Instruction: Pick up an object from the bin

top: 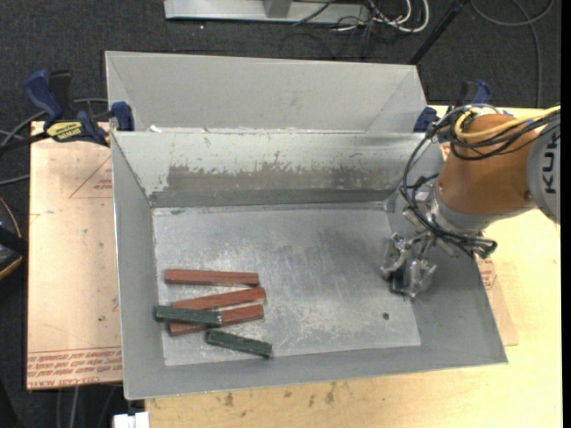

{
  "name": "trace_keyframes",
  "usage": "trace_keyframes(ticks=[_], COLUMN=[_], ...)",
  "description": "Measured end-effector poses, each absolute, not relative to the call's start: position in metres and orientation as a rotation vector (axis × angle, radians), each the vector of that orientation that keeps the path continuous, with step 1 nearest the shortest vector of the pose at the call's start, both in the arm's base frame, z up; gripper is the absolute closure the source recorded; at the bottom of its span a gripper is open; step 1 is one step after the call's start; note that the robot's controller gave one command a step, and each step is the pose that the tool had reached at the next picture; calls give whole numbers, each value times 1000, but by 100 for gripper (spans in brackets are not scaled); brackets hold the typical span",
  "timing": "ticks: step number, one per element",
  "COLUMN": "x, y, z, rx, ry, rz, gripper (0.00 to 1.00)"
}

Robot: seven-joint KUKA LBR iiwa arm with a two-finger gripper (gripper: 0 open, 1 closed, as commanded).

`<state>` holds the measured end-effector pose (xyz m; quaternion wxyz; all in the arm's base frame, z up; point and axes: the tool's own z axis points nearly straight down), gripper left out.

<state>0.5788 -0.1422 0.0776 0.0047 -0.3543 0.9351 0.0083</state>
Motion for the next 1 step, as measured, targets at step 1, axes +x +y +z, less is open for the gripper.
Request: trace_keyframes(ticks=[1], x=[579], y=[-142], z=[78], rx=[-1110], ry=[2929], rz=[26], gripper=[100])
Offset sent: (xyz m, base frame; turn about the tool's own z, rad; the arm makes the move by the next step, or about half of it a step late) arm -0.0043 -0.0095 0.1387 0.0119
